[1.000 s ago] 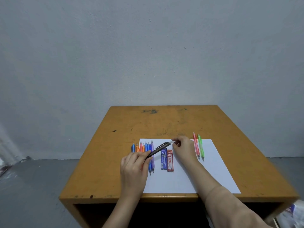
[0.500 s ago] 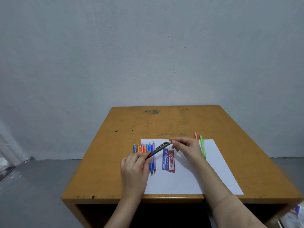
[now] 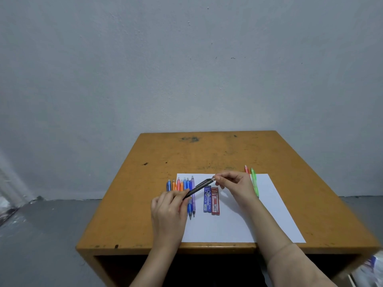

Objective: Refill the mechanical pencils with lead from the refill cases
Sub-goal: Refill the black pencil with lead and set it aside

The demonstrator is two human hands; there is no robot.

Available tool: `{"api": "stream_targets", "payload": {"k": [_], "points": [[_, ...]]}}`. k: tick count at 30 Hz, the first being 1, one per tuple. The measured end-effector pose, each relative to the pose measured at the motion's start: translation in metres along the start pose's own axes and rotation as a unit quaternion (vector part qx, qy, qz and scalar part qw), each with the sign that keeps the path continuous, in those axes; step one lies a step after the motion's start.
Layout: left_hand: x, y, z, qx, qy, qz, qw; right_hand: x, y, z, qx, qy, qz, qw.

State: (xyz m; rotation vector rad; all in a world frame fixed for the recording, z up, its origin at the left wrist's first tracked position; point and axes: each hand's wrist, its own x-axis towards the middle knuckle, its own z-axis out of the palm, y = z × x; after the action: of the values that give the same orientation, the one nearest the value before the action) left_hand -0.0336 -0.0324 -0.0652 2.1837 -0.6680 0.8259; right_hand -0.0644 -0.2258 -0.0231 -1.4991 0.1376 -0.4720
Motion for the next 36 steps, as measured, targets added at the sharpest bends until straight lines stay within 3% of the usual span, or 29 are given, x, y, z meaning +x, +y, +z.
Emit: {"api": "stream_targets", "payload": {"k": [5,8,11,15,28,36], "points": [[0.0,0.001,0.0,0.005,0.0,-0.009,1.0,0.007,0.004,-0.003,-0.051,0.094,0.005,0.994],[0.0,0.0,-0.001,0.008,0.001,-0.008,1.0,0.011,0.011,-0.006,-0.182,0.159,0.02,0.97],[0.0,0.001,0.0,0.009,0.002,-0.008,1.0,0.013,0.018,-0.008,-0.312,0.166,0.051,0.934],[0.001,0.001,0.0,0.008,0.006,0.002,1.0,0.013,0.02,-0.005,-0.384,0.163,0.058,0.907],[0.001,0.0,0.0,0.001,0.005,0.019,1.0,0.012,0.019,0.001,-0.41,0.149,0.077,0.896],[0.002,0.002,-0.001,0.003,0.019,0.037,0.999,0.001,-0.014,0.001,-0.268,0.142,0.058,0.951]]}}
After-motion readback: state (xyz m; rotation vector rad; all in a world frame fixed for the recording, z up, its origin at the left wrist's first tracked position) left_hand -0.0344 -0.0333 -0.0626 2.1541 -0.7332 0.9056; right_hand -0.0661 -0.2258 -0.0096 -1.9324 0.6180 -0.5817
